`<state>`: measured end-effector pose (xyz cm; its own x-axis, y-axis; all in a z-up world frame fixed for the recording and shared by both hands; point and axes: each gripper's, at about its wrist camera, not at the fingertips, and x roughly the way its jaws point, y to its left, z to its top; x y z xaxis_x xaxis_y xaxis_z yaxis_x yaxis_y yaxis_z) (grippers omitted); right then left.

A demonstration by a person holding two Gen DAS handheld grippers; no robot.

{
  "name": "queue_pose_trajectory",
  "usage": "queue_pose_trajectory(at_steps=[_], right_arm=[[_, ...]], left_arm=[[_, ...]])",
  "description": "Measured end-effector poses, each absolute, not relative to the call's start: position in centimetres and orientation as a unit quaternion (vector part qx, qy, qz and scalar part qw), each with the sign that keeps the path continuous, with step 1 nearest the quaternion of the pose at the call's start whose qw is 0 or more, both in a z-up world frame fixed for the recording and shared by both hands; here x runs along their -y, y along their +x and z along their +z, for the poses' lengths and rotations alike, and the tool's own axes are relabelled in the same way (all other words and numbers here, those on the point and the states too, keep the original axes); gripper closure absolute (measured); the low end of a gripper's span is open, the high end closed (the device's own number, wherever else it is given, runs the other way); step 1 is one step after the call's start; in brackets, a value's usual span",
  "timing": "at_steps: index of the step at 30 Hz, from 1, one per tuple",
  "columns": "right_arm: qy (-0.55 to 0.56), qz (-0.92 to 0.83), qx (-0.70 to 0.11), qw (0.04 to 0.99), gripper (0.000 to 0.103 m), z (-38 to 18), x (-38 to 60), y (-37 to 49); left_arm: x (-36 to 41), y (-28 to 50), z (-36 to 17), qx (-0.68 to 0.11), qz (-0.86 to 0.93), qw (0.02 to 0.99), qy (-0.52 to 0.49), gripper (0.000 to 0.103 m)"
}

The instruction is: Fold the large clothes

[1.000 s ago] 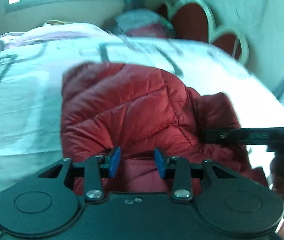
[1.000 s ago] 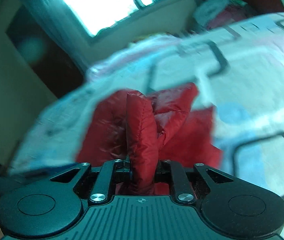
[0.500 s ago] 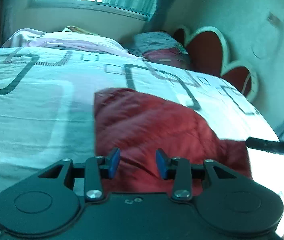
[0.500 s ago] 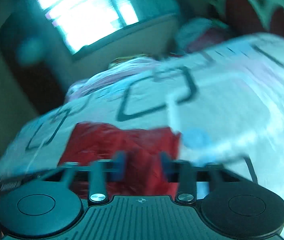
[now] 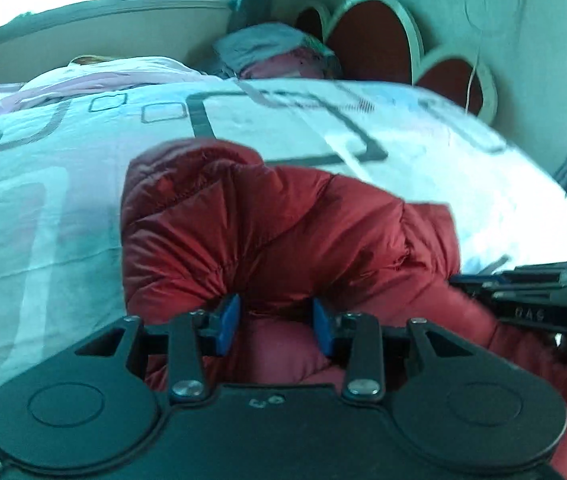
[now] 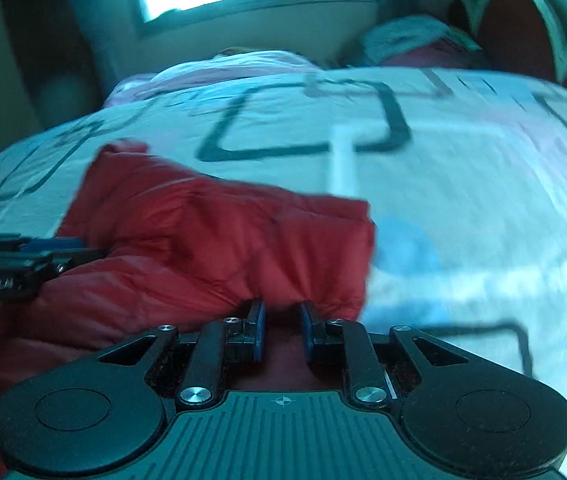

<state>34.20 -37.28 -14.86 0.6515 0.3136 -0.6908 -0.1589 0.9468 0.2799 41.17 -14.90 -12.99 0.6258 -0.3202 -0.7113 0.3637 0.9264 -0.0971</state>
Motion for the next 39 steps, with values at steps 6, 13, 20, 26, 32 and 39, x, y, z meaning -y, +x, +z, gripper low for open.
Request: queue_pose_trajectory(at_steps=[6,13,20,26,32,39], right_arm=[[0.096,0.115,-0.408,0.901,0.089,-12.4,37.5,34.1],[0.056,0.164,-0.365,0.915,0.06,-5.6,35.0,35.2],[0.061,0.16,-0.455,0.874,0.08,-9.8,31.4,41.8],[0.084,0.162,-0.456,0.871,0.08,-12.5,32.5,42.3],[0.118,0.168,-0.422,0.883,0.079,-8.2,34.9,39.5],[0.079,0.204,-0.419,0.881,0.08,-5.8,35.6,31.7]], left_arm=[[14.4,41.2,-11.7,-0.399,-0.203,0.893,0.041,0.065],[13.1,44.0,-9.0,-0.364,-0.201,0.909,0.023,0.065],[14.0,48.6,-11.1,-0.407,-0.201,0.891,0.002,0.064],[14.4,50.3,-12.7,-0.445,-0.205,0.872,-0.009,0.064],[13.8,45.8,-8.4,-0.41,-0.232,0.882,-0.002,0.065],[14.5,36.0,-7.7,-0.394,-0.28,0.875,0.032,0.064]])
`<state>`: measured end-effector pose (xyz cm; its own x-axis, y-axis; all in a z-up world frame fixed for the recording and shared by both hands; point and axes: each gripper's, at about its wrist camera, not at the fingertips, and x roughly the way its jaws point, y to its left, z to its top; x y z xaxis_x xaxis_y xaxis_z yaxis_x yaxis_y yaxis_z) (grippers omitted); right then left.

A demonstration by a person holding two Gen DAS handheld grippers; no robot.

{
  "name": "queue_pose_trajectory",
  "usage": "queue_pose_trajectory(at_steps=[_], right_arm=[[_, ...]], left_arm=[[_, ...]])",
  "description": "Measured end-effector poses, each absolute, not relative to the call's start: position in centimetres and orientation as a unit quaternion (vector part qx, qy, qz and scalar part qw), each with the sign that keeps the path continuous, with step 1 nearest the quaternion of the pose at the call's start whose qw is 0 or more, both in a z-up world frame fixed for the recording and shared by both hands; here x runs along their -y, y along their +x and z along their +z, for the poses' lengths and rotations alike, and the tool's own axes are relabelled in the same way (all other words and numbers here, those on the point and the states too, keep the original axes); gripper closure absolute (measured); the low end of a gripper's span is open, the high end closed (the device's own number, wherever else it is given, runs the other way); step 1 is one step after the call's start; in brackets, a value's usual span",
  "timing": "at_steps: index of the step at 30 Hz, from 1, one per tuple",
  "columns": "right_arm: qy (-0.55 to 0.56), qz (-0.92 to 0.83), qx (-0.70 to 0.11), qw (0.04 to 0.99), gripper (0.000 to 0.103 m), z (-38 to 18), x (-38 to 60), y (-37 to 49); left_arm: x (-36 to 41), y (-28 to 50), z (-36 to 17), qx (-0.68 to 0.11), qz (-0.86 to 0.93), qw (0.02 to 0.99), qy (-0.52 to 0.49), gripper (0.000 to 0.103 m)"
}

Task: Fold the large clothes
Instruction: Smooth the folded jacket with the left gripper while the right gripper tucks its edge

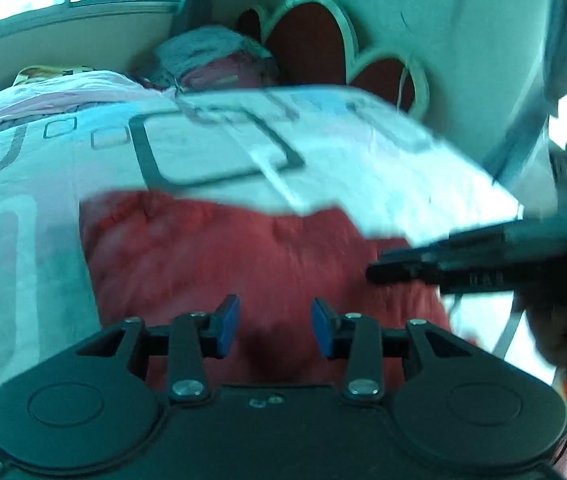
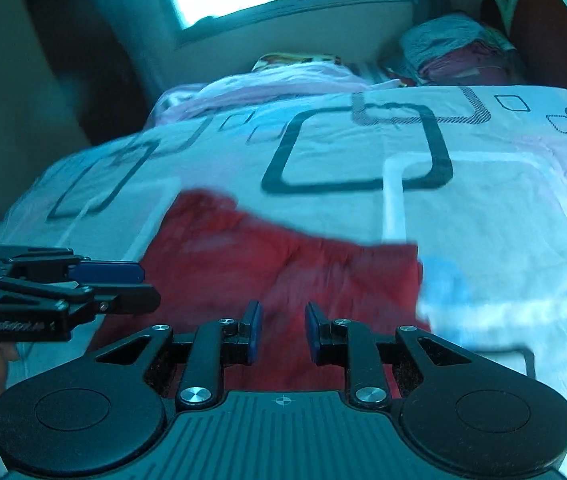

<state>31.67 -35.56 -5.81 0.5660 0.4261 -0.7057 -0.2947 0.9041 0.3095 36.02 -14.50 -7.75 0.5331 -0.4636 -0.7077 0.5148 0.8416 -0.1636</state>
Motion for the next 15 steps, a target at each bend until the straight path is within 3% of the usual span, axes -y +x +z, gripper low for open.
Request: queue_pose_trajectory(at_steps=[8,15], right_arm=[[0.037,0.169,-0.456,0.873,0.08,-11.3,33.6,31.4],[0.055,0.193,-0.424,0.883,0.079,-6.4,35.7,27.8]], left_arm=[[15.4,35.9,-12.4,-0.415,-0.258,0.872,0.037,0.062],[14.2,32.3,-7.8,-0.398,-0.272,0.876,0.012,0.065]])
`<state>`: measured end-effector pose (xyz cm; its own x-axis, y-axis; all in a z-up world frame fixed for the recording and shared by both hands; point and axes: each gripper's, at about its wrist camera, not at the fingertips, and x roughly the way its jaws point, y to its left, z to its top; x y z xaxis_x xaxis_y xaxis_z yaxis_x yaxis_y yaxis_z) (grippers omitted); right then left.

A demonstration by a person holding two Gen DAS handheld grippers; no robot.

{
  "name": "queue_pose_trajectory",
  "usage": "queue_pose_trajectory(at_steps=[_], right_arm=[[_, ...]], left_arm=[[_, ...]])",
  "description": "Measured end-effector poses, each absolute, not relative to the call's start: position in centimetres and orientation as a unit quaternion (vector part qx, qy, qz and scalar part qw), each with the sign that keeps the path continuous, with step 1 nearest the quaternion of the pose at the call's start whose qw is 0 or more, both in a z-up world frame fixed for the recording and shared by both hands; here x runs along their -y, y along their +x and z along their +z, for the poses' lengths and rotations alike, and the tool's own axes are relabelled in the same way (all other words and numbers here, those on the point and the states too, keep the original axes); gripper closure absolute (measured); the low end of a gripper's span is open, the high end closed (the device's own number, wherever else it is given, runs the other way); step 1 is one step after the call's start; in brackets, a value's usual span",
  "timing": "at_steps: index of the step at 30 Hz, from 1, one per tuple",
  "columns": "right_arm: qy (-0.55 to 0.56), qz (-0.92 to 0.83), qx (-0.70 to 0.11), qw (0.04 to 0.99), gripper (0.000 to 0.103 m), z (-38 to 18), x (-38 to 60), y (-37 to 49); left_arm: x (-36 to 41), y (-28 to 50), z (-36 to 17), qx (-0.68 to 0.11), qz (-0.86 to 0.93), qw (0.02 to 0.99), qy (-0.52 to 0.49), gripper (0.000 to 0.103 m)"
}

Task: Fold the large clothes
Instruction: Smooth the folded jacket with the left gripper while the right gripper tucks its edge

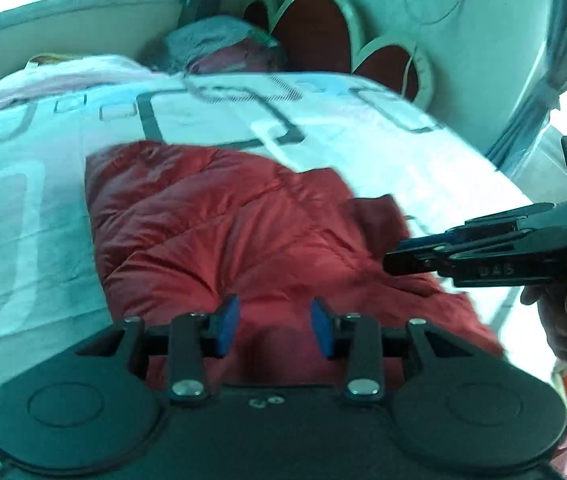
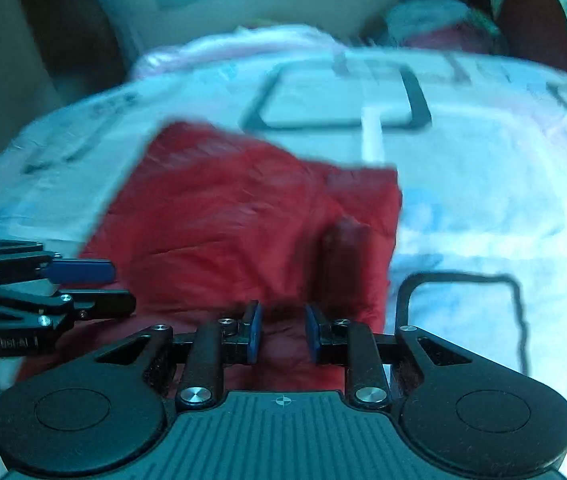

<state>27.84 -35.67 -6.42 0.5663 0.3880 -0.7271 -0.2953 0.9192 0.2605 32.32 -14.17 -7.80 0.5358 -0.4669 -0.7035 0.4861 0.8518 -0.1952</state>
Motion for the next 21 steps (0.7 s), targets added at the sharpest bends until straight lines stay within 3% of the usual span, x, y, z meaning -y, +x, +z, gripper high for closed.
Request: queue_pose_trajectory(at_steps=[5,21], right_arm=[[0.035,0.233,-0.419,0.877,0.079,-4.5,35.6,23.4],[0.049,0.22,-0.452,0.863,0.08,-12.0,34.5,20.5]], left_arm=[[13.1,28.7,-7.8,-0.418,-0.278,0.865,-0.008,0.065],[12.8,25.5,-12.2,-0.439,-0.228,0.869,0.009,0.062]])
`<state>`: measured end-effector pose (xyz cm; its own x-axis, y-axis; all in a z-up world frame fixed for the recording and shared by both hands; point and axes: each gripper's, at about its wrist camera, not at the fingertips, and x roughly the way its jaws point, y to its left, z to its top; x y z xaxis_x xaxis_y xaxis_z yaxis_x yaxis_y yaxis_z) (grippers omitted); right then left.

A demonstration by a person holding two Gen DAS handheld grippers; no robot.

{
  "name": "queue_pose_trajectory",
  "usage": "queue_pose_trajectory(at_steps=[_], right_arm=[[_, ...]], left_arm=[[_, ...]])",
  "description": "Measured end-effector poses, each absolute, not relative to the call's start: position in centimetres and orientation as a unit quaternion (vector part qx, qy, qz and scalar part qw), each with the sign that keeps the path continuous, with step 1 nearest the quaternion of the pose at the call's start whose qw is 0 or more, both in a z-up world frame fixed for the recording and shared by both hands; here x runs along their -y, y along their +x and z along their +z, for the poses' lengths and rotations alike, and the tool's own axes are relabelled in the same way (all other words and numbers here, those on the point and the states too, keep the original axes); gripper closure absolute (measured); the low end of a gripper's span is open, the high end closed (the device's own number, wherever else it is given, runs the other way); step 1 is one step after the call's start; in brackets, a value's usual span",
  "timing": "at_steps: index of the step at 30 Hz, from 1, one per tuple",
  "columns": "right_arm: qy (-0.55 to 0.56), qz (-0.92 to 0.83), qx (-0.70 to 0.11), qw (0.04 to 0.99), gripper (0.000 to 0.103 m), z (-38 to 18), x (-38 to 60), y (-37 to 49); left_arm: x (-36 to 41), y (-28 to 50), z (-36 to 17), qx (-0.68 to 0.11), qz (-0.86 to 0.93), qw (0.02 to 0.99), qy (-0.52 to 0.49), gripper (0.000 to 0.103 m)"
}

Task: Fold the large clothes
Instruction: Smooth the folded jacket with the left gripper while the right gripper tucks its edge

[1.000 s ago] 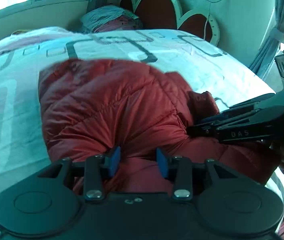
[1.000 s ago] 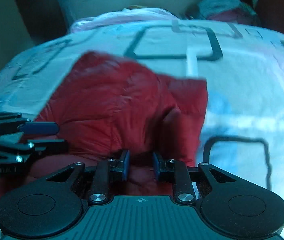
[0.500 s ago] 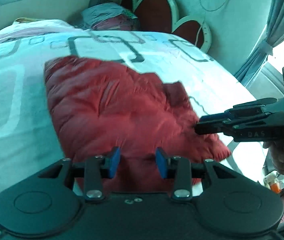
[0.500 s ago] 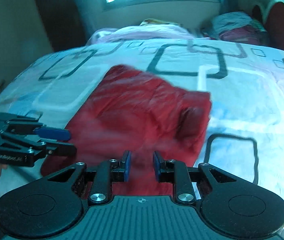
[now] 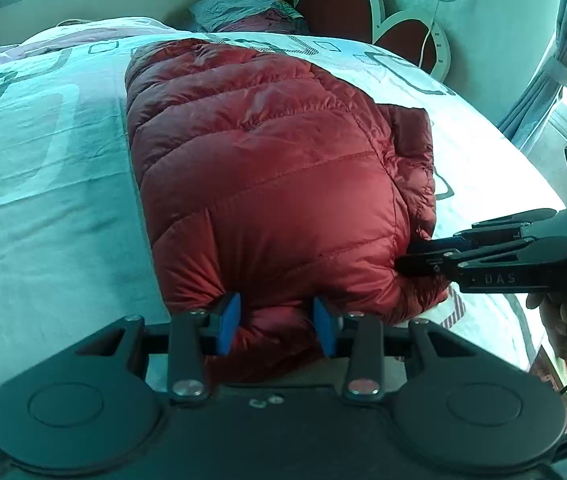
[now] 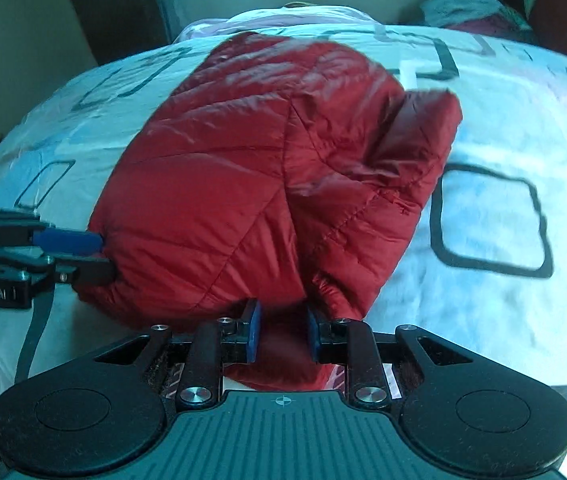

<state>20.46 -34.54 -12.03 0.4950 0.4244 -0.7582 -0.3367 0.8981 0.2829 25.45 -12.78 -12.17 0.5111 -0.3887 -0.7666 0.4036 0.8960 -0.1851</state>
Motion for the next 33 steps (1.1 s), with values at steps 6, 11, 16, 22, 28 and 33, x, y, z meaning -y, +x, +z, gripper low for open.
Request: queue_pose_trajectory(at_steps=[6,11,16,22,28,33], right_arm=[[0.073,0.2,-0.409,0.887,0.079,-7.0,36.6,21.1],[0.131,0.138,-0.393,0.899,0.079,-6.9,40.1,25.5],[0.192,0.093,-0.389,0.896,0.037,-8.0,41.9,28.5],[0.353,0.192,-0.38,0.833,0.091,-9.8,44.7,30.7],[0.458,0.172,-0.393,0.779,0.091,-16.2,47.6,31.4],[0.466,0.174,-0.397,0.771,0.091,-17.2,47.8,31.2]], left_arm=[[12.0,25.2,-8.3,-0.398,-0.228,0.888,-0.005,0.064],[12.4,28.1,-7.9,-0.372,-0.216,0.903,0.004,0.064],[12.8,30.3,-8.7,-0.374,-0.193,0.907,0.004,0.063],[12.2,30.6,-8.9,-0.368,-0.179,0.912,-0.014,0.064],[11.3,30.8,-9.6,-0.371,-0.17,0.912,-0.035,0.058],[10.6,31.5,-10.1,-0.393,-0.151,0.906,-0.041,0.034]])
